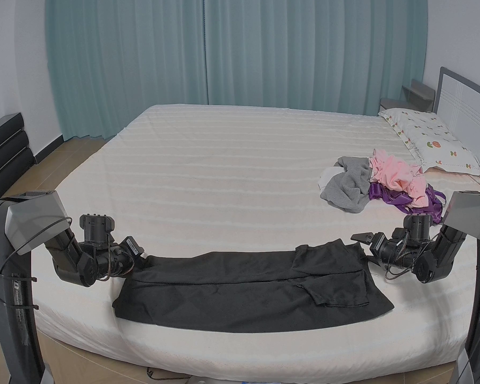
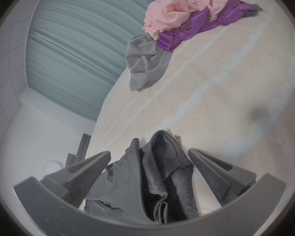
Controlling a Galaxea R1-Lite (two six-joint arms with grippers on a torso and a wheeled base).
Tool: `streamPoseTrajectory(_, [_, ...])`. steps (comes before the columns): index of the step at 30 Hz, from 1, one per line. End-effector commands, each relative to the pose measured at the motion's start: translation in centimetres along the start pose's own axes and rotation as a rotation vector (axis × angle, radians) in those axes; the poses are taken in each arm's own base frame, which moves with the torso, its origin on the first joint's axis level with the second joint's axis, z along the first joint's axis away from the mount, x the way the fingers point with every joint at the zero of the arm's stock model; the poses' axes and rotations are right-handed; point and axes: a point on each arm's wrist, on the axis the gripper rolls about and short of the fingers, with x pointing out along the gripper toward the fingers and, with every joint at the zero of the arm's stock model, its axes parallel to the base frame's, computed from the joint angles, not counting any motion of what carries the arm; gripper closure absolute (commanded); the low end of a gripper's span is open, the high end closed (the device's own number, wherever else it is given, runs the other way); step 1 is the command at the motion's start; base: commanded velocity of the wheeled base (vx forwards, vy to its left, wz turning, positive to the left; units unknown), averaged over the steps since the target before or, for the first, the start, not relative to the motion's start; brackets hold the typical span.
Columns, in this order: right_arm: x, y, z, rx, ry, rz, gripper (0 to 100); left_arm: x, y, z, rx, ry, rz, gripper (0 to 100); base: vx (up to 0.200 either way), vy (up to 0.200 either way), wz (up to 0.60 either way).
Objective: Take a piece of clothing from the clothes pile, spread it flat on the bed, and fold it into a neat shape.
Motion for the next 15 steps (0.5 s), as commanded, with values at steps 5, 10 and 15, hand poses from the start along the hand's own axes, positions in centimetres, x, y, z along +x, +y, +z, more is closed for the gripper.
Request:
streamPoseTrajectory(5, [-0.3,-0.1,-0.1,0.005,0.003,-0.004,0,-0.8,0.3,0.5,-0.016,-0.029,0.017,100,0.0,0.0,0.0])
streamPoseTrajectory(10, [0.0,0.0,0.0,0.008,0.0,0.0,0,-1.5,0.1,1.5,-0.044,-0.083,0.024,100,0.0,0.0,0.0])
streamPoseTrajectory(15, [0.4,0.2,0.3,0.0,-0.017,0.001,0,-1.3,0.5,1.8,-0.056,-0.111,0.017,100,0.0,0.0,0.0])
